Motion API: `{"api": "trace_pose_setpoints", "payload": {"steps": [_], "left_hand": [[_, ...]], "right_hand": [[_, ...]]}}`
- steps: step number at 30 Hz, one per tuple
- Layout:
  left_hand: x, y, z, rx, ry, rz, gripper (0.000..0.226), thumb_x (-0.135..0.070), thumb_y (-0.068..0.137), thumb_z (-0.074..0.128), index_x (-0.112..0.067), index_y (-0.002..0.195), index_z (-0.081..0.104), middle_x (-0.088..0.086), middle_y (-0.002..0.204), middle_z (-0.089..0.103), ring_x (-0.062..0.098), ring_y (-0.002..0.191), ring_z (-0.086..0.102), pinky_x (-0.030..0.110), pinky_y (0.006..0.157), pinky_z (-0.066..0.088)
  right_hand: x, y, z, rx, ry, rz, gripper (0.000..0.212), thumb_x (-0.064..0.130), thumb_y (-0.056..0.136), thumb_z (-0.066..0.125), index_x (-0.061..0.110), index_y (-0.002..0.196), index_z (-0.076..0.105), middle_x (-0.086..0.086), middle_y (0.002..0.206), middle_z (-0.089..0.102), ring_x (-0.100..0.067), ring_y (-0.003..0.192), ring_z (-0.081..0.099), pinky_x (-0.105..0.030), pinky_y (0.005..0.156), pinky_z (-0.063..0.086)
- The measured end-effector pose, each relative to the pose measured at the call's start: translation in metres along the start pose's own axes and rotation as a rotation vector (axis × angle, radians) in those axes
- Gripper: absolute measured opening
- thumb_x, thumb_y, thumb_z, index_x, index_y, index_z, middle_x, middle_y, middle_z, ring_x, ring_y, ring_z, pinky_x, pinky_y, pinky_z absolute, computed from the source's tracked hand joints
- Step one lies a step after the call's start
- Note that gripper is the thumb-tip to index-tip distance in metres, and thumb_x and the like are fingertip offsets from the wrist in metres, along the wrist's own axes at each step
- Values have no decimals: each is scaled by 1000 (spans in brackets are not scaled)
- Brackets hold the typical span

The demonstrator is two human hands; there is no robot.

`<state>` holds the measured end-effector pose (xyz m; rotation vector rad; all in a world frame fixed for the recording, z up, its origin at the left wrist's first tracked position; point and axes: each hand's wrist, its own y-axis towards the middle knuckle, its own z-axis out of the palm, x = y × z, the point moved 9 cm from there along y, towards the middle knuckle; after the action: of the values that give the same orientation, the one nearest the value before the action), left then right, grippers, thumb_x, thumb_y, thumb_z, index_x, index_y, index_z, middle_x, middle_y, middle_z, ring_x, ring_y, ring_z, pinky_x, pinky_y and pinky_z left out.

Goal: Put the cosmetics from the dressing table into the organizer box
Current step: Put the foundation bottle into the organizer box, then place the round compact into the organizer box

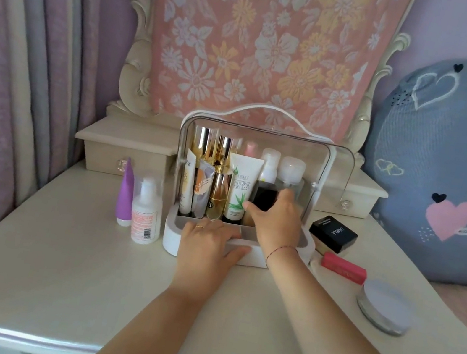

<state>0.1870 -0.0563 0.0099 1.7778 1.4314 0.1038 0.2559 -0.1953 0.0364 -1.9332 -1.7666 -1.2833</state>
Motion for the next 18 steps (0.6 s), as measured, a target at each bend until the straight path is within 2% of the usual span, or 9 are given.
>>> {"api": "trace_pose_setpoints", "payload": {"steps": [4,9,13,16,18], "left_hand": [[-2,0,-2,-11,-10,4,19,-43,75,61,-29,86,69,-8,80,67,18,77,57,30,68,29],[-3,-1,-4,-20,-25,6,22,-44,75,59,-29,87,69,-8,81,68,18,78,58,30,70,30],[-3,-2,-5,-21,-15,7,23,-44,75,60,-28,88,70,-7,82,68,19,78,59,30,71,27],[-3,-2,-4,-16,-8,6,24,-44,75,60,-27,89,71,-7,82,69,20,79,60,30,72,28],[-3,-1,-5,-13,0,10,25,-44,75,60,-27,90,71,-6,82,69,20,79,60,30,72,30]], "right_hand": [[3,-1,0,36,-17,-4,49,43,74,74,15,90,37,0,82,51,-20,73,50,-24,45,24],[2,-4,1,95,-13,-10,51,43,74,74,15,96,38,-1,93,53,-20,80,53,-23,48,28],[-3,-18,-21,91,54,-86,61,40,76,73,9,122,47,-1,112,54,-20,102,55,-26,76,41],[-24,-36,-77,-76,-52,-183,48,29,74,76,8,113,58,-8,110,60,-28,101,57,-31,80,41],[-54,-41,-113,-109,-229,-118,45,30,70,77,12,108,62,-9,111,59,-34,104,54,-36,82,41]]}}
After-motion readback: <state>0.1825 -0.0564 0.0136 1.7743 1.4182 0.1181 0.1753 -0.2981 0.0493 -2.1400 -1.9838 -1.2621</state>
